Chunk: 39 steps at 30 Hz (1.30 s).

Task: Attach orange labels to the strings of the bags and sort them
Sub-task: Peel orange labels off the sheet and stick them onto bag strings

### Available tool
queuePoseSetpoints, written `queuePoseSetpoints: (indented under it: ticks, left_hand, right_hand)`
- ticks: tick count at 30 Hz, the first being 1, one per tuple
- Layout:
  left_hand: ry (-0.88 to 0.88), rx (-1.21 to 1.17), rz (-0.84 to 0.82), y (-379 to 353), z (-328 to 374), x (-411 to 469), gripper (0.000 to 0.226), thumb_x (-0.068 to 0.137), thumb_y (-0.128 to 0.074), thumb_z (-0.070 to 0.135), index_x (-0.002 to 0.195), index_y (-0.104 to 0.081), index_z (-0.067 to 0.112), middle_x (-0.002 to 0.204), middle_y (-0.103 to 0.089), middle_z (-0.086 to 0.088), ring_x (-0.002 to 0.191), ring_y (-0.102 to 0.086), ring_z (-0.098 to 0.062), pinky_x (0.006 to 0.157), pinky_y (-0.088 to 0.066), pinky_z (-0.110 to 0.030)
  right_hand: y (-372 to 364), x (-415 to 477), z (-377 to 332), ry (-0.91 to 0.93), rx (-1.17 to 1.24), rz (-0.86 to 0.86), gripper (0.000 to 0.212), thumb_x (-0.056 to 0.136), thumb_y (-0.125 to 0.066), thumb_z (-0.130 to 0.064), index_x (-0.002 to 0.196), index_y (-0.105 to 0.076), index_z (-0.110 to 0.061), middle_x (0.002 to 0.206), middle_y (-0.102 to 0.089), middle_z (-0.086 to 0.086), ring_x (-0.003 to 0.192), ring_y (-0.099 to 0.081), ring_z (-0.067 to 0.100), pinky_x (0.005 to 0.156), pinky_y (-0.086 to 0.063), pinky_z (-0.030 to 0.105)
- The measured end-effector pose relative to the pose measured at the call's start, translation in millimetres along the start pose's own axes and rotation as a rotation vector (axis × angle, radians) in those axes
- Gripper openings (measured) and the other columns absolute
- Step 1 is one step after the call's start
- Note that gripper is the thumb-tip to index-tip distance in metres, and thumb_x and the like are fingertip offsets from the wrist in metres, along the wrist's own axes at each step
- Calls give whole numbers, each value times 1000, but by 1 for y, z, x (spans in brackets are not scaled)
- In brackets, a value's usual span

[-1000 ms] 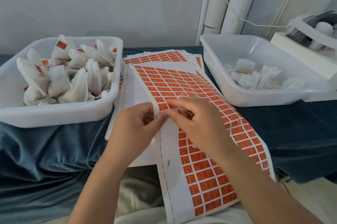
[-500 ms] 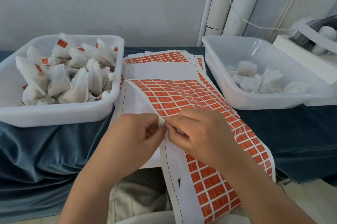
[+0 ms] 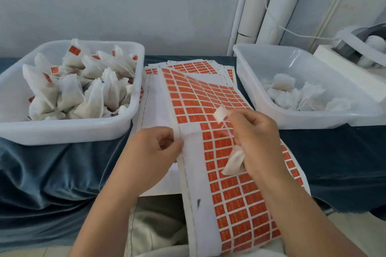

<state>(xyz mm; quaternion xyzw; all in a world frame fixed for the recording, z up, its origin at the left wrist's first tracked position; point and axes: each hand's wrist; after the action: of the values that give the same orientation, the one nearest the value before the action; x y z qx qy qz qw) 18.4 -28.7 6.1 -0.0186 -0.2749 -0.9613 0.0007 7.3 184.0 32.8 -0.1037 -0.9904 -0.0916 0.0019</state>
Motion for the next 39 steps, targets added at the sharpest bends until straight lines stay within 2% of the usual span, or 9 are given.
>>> queuePoseSetpoints:
  ticks: [3, 5, 7, 9, 12, 18, 24, 31, 39]
  left_hand:
    - [20, 294, 274, -7, 1, 3, 57, 94, -70, 50, 144, -45, 39, 122, -61, 18, 99, -68, -5, 75, -59, -34]
    - [-100, 340, 458, -18, 8, -1, 71, 94, -62, 63, 154, -31, 38, 130, -52, 15, 101, -60, 0, 74, -54, -27]
    - [-117, 107, 348, -29, 20, -7, 71, 87, -44, 87, 145, -45, 46, 120, -58, 28, 100, -62, 7, 71, -53, -14]
    - [29, -289, 79, -41, 29, -11, 71, 77, -41, 95, 125, -66, 50, 115, -71, 28, 105, -67, 7, 83, -61, -23]
    - [237, -740, -59, -46, 34, -10, 44, 75, -62, 72, 101, -81, 42, 107, -80, 8, 106, -74, -16, 95, -58, -38]
    - [431, -1149, -268, -37, 27, -6, 31, 88, -77, 44, 107, -84, 21, 101, -76, -1, 83, -68, -11, 68, -55, -20]
    - [363, -1115, -53, -39, 24, -4, 19, 90, -78, 35, 101, -84, 21, 98, -77, -4, 78, -70, -10, 63, -56, -20]
    - [245, -786, 181, -25, 16, 3, 14, 92, -77, 32, 78, -78, 29, 91, -81, 3, 78, -77, -11, 73, -53, -29]
    - [52, -529, 85, -38, 15, 1, 20, 90, -78, 36, 90, -74, 17, 88, -79, 6, 86, -78, -14, 68, -59, -17]
  right_hand:
    - [4, 1, -2, -79, 166, 36, 25, 98, -68, -44, 73, -73, -43, 72, -72, -11, 64, -68, 4, 67, -60, 31]
    - [1, -3, -1, -91, 197, 14, 32, 98, -68, -44, 67, -71, -39, 64, -65, -7, 52, -58, 2, 57, -53, 19]
    - [-3, -5, 3, -90, 201, -18, 34, 99, -66, -45, 66, -69, -35, 61, -60, -5, 50, -54, 3, 54, -49, 14]
    - [-8, -6, 7, -70, 160, -47, 34, 100, -65, -44, 68, -69, -32, 61, -57, -3, 51, -50, 3, 55, -48, 14]
    - [-13, -9, 11, -40, 140, -119, 31, 100, -63, -44, 72, -72, -36, 62, -57, -2, 53, -49, 4, 54, -46, 16]
    - [-17, -12, 13, -33, 207, -231, 33, 102, -62, -38, 71, -73, -33, 61, -51, -1, 53, -44, 8, 52, -42, 19]
    - [-15, -11, 15, -40, 212, -275, 28, 102, -62, -42, 83, -77, -29, 66, -57, 1, 55, -48, 7, 53, -44, 16]
    - [0, -5, 4, 92, 21, -266, 31, 101, -65, -35, 120, -67, -60, 97, -78, -13, 77, -72, 4, 66, -56, 13]
    - [14, -15, -14, 333, -259, -320, 32, 96, -74, -28, 115, -67, -53, 100, -74, -32, 99, -70, -10, 75, -48, -1]
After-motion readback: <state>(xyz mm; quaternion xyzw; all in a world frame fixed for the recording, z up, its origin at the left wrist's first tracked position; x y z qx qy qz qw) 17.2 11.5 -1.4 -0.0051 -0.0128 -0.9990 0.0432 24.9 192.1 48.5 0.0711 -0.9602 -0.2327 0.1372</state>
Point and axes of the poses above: each hand's wrist, its own x-axis towards the middle knuckle, its own y-axis out of the back of the hand, z = x × y
